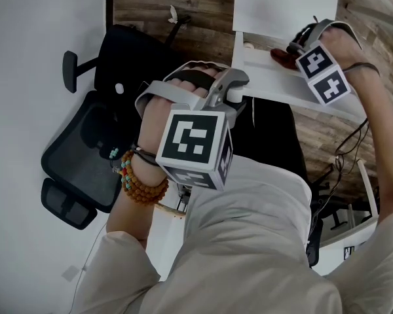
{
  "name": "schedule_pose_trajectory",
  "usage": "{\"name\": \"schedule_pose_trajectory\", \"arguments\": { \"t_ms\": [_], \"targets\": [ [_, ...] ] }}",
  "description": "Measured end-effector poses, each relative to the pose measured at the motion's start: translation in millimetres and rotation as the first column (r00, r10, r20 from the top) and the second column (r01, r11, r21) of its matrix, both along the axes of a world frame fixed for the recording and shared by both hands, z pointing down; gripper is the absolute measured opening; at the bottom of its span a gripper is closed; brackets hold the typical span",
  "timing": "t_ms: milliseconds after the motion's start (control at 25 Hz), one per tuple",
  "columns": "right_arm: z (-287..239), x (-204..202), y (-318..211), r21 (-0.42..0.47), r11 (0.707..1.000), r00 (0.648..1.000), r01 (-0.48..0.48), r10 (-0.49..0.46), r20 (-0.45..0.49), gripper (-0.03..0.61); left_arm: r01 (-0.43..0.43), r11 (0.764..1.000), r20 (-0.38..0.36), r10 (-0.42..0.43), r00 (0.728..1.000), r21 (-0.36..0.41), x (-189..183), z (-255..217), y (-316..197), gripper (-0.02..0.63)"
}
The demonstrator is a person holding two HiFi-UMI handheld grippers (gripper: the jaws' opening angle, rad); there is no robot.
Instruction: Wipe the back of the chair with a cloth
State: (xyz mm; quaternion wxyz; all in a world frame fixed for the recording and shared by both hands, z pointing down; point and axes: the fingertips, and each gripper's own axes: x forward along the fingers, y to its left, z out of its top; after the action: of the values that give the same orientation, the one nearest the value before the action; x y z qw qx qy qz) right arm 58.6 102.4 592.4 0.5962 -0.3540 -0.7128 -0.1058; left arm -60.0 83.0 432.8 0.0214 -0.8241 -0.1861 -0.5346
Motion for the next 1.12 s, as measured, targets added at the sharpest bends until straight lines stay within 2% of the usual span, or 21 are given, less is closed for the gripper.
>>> {"name": "schedule_pose_trajectory", "arguments": {
  "t_ms": [560,1120],
  "targets": [
    [24,25,7,-0.020,1.000,0.999,-0.016,0.016,-0.042,0.083,0.015,1.000,0.018,-0.015,1.000,-0.003,-1,2,2,0.176],
    [-23,46,12,-0.002,0.999,0.998,-0.049,0.049,-0.043,0.083,0.007,1.000,0.047,-0.006,0.999,-0.009,0,9,4,0.181]
  ]
}}
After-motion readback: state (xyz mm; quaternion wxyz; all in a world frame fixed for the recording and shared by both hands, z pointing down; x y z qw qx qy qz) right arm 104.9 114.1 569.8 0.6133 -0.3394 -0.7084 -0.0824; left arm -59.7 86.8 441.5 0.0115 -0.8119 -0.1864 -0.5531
